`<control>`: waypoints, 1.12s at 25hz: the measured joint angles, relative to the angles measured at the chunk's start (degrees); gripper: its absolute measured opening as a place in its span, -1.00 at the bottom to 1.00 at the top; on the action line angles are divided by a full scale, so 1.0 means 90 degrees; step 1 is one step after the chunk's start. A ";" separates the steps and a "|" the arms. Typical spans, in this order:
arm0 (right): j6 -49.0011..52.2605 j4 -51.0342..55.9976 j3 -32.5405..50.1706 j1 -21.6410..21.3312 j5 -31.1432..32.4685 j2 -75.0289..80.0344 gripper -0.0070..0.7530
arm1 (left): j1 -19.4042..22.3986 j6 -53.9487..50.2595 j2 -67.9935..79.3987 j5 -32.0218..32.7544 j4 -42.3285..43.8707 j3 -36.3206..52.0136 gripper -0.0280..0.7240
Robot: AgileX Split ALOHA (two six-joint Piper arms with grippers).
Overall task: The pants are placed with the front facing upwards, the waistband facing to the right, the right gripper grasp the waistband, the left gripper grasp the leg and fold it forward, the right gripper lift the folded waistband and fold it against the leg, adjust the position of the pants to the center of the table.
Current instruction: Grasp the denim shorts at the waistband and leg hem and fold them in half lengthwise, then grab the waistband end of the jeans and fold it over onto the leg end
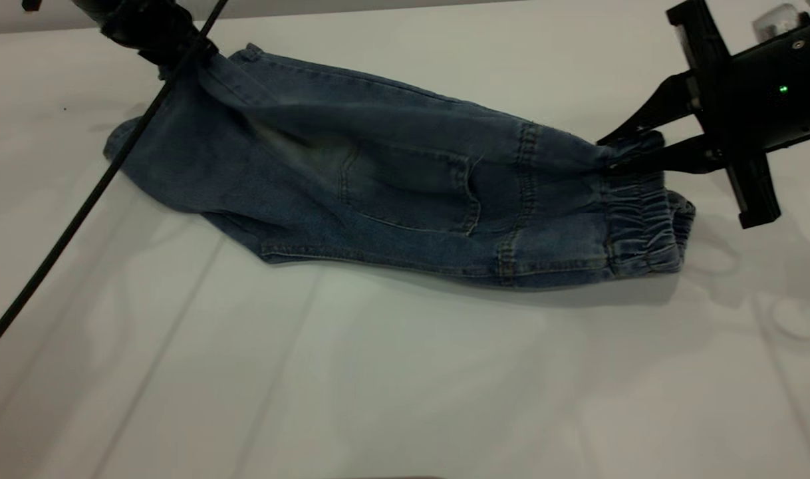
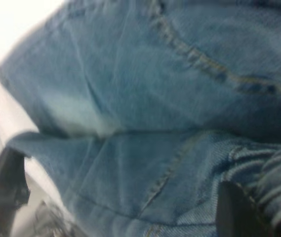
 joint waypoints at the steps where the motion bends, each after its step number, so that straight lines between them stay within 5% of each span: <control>1: 0.0032 0.0000 0.0000 -0.0031 -0.0072 0.0000 -0.68 | 0.0000 -0.0190 0.0015 -0.0041 0.0000 -0.0029 -0.29; 9: 0.0002 0.0012 0.0000 -0.0174 -0.0136 0.0005 -0.14 | 0.0000 -0.1698 0.0074 -0.0184 0.0002 -0.0037 0.24; 20: -0.1747 -0.0153 -0.0005 -0.0186 0.1565 0.0005 0.30 | 0.0000 -0.2208 -0.0288 0.0692 0.0020 -0.0037 0.27; 28: -0.0451 -0.2753 -0.0005 0.0363 0.1335 0.0005 0.43 | -0.0144 -0.1682 -0.0503 0.1044 0.0006 -0.0037 0.27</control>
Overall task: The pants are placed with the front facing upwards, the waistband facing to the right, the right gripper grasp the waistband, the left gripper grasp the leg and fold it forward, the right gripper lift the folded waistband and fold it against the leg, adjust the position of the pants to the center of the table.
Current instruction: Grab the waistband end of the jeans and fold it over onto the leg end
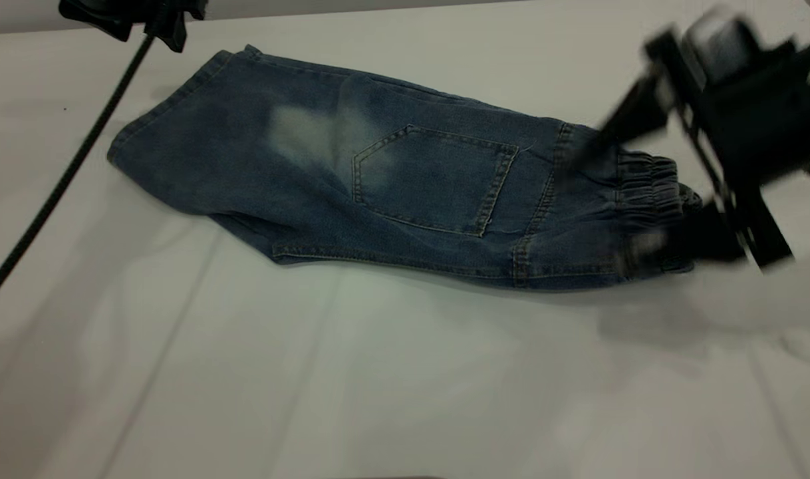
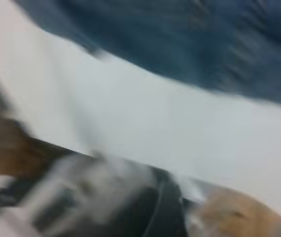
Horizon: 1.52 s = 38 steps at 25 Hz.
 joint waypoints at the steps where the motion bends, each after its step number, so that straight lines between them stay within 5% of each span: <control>1: 0.0268 -0.0315 0.0000 0.0116 -0.0202 0.0000 0.43 | -0.0043 0.0024 0.0000 0.0000 0.0001 0.0000 0.27; 9: 0.0802 -0.0196 0.0000 0.0304 -0.2108 0.0000 0.43 | -0.0483 0.0206 0.0000 0.0027 -0.0012 0.0000 0.27; 18: 0.0708 0.0328 0.0000 0.0317 -0.3065 0.0000 0.38 | -0.1001 0.0460 0.0006 0.0189 -0.0012 0.0000 0.27; 22: 0.0047 0.0853 0.0000 0.0317 -0.3146 0.0000 -0.03 | -0.1330 0.0567 0.0059 0.0365 -0.0012 0.0000 0.27; 27: -0.1320 0.1958 0.0000 0.0317 -0.3082 0.0000 -0.82 | -0.1776 0.0601 0.0396 0.0666 -0.0065 0.0000 0.27; 38: -0.3185 0.2589 -0.1050 0.0277 -0.2356 -0.0277 -0.86 | -0.2673 0.1836 0.0876 0.0721 -0.1662 -0.0007 0.22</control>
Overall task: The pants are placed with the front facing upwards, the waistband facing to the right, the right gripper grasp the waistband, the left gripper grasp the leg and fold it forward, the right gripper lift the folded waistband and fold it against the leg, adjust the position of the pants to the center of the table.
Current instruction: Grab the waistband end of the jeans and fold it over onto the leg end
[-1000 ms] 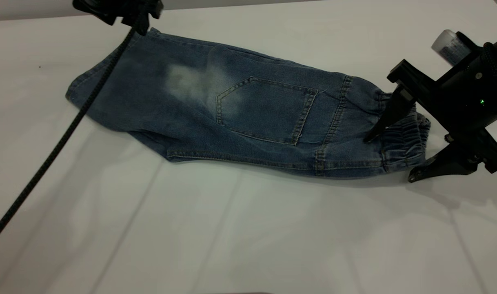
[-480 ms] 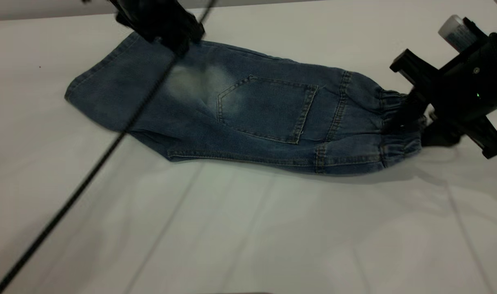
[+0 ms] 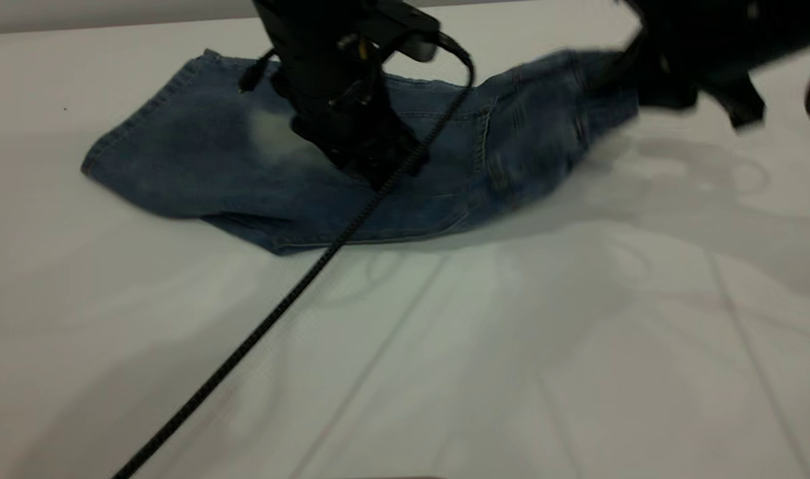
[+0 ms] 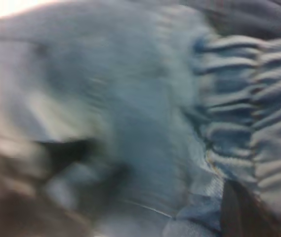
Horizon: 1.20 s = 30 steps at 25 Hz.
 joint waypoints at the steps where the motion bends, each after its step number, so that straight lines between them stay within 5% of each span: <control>1: -0.0023 -0.0076 -0.0153 0.0000 0.0112 -0.0042 -0.86 | -0.0065 0.0158 0.0000 -0.0018 -0.0155 0.0000 0.22; 14: 0.0685 -0.2885 -0.1615 -0.0204 0.1639 -0.0252 -0.86 | -0.0445 0.0601 -0.0022 -0.0293 -0.0841 -0.0056 0.22; 25: 0.0578 -0.3285 -0.1703 -0.0564 0.1909 -0.0995 -0.86 | 0.0550 0.0601 -0.0729 0.0339 -0.0266 -0.0058 0.22; 30: 0.0520 -0.3256 -0.1918 -0.0564 0.1911 -0.1276 -0.86 | 0.0583 0.0595 -0.0567 0.0313 -0.0303 0.0109 0.22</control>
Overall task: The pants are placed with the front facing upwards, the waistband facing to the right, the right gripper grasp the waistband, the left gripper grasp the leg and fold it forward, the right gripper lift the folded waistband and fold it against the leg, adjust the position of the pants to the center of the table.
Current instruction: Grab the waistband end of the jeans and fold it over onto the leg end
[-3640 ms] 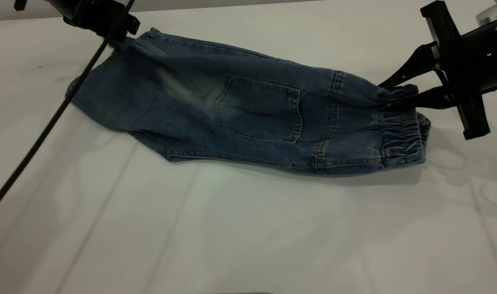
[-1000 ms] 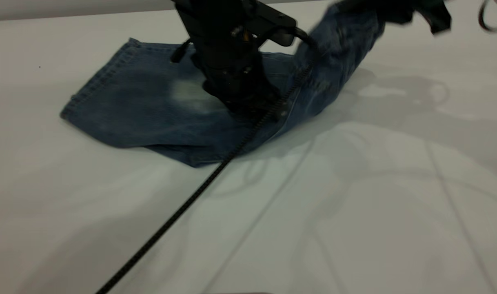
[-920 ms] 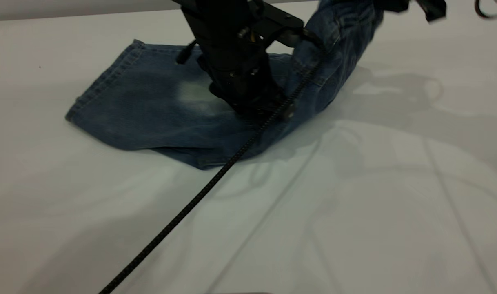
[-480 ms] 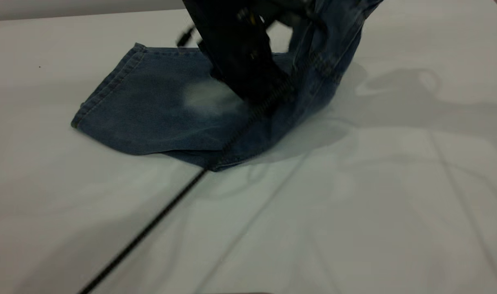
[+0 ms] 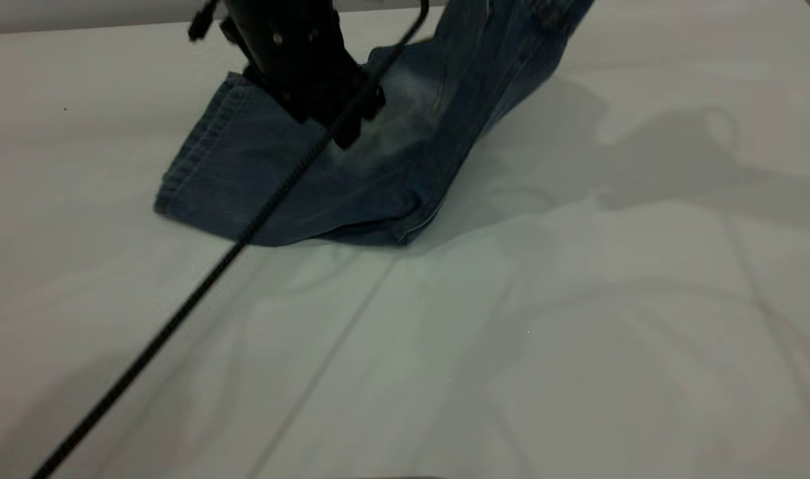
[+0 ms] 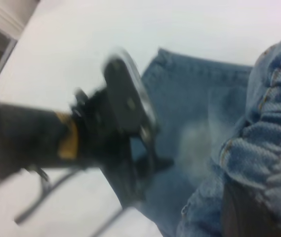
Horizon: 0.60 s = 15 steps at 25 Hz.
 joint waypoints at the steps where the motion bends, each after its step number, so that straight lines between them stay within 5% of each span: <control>1: 0.0000 0.0045 -0.0045 0.0000 0.0039 0.0001 -0.86 | -0.0039 0.0000 0.0083 -0.0061 -0.0038 0.0043 0.21; 9: 0.0000 0.0263 -0.0104 0.0000 0.0290 0.0001 -0.86 | -0.0300 0.0000 0.0286 -0.0356 -0.0300 0.0090 0.11; 15: 0.0000 0.0289 -0.0107 0.0277 0.0154 0.0041 -0.86 | -0.0009 0.0006 -0.0512 -0.0306 -0.0006 0.0090 0.11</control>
